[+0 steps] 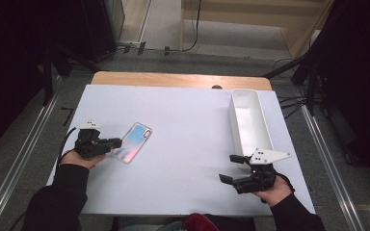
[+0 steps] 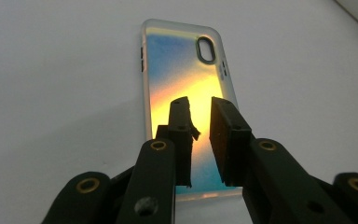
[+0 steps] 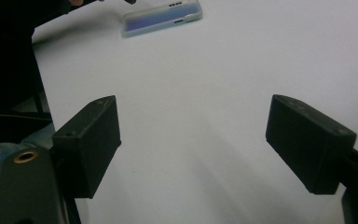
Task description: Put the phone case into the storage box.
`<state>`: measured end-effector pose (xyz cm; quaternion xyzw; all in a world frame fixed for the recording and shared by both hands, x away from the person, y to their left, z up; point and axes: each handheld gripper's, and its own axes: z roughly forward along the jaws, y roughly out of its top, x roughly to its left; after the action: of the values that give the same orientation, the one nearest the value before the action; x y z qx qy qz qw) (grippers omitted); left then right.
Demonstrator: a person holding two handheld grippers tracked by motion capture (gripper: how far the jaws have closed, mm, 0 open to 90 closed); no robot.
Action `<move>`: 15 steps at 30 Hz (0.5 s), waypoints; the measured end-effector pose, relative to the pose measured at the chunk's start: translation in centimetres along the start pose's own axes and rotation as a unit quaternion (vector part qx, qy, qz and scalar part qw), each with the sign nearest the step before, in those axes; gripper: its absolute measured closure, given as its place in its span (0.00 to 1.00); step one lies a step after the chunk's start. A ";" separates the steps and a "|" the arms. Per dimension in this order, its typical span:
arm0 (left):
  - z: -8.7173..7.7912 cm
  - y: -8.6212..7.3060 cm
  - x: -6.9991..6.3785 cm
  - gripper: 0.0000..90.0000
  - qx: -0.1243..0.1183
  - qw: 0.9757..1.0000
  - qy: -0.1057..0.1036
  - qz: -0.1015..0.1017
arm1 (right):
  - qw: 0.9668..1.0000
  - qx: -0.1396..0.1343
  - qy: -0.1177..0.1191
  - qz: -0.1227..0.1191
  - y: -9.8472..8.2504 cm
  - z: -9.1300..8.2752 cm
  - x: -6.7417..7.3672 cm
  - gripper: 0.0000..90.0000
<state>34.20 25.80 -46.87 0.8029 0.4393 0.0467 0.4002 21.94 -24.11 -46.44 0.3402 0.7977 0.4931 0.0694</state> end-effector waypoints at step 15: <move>-0.6 0.1 -1.2 0.36 -0.023 0.999 -0.034 0.029 | 1.000 0.001 0.001 -0.001 0.0 -0.1 0.2 0.18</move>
<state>33.32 25.29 -46.01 0.8069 0.4006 0.0415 0.4320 21.71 -24.06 -46.32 0.3390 0.7988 0.4921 0.0690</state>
